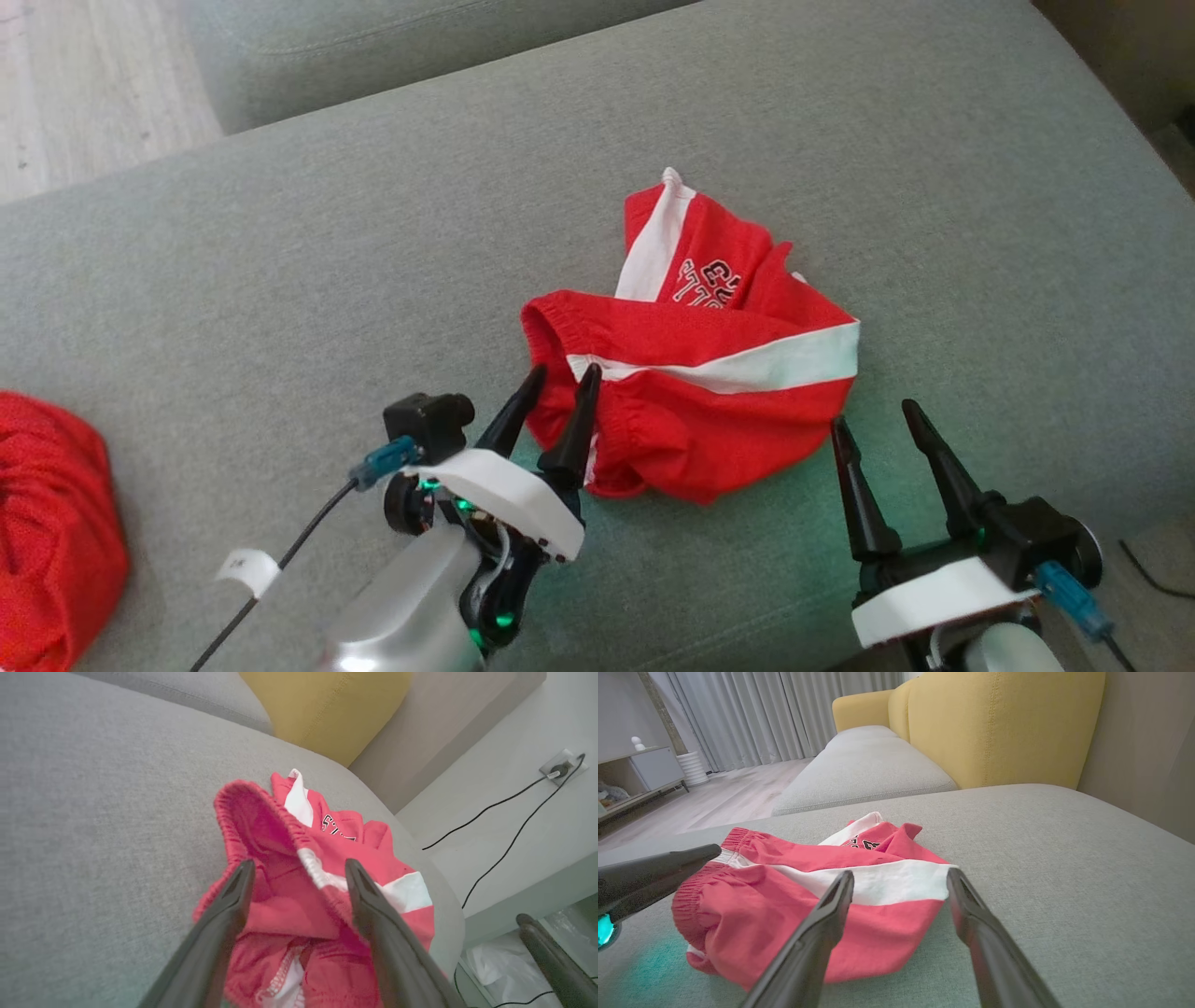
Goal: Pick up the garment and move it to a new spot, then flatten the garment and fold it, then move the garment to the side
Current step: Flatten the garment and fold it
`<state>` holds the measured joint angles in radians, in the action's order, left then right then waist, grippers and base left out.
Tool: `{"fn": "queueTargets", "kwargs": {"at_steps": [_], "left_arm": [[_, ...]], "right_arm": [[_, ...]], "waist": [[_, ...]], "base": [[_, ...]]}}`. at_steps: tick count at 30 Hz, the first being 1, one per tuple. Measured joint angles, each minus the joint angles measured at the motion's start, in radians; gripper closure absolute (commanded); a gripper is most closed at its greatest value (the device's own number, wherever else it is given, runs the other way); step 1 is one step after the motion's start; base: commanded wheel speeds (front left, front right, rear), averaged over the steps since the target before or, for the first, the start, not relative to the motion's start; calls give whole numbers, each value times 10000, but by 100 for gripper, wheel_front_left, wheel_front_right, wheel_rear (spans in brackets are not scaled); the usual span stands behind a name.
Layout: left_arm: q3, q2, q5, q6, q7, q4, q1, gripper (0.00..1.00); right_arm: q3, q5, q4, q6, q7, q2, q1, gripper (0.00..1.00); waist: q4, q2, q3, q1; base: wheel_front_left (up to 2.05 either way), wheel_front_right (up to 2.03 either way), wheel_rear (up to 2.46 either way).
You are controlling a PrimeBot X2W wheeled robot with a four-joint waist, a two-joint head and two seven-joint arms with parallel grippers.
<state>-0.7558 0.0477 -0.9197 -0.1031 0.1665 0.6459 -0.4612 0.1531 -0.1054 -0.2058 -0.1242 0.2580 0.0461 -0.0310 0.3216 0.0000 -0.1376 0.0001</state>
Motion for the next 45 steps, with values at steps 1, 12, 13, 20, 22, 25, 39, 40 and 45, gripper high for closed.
{"fn": "queueTargets", "kwargs": {"at_steps": [1,12,13,20,22,25,39,40,45], "left_arm": [[-58,6,-226,-21,-86,-12,-2,0],[-548,2,-2470,-115,-673,-8,-250,65],[-575,8,-2545,-119,-677,-10,-333,100],[-867,142,-2395,-207,-23,-612,-566,100],[-871,383,-2393,-211,165,-1277,-505,100],[-811,1099,-2391,-215,389,-2516,-163,100],[-77,4195,-2142,1216,460,-5889,2351,100],[-48,4249,-2140,1271,460,-5935,2388,100],[12,4288,-2144,1344,407,-6098,2465,100]], "right_arm": [[8,0,0,0,0,0,0,0],[123,-4,-46,0,0,0,8,0],[111,-4,-46,0,0,0,7,0],[-100,-81,-35,0,0,0,-11,0],[-169,-79,-31,0,0,-2,-26,0],[-347,-79,-17,0,0,-4,-96,0],[104,-1095,-403,0,0,153,-607,0],[207,-1570,-449,0,0,196,-597,0],[1321,-3825,-1005,0,-2,1012,-51,0]], "waist": [[-26,0,-4,0],[209,0,12,-1],[224,0,16,0],[-161,0,57,0],[-388,0,101,0],[-793,0,196,0],[-2815,0,751,-1],[-2944,0,783,-2],[-3480,0,846,-2]], "base": [[0,0,0],[0,0,0],[0,0,0],[0,0,0],[0,0,0],[0,0,0],[0,0,0],[0,0,0],[0,0,0]]}}
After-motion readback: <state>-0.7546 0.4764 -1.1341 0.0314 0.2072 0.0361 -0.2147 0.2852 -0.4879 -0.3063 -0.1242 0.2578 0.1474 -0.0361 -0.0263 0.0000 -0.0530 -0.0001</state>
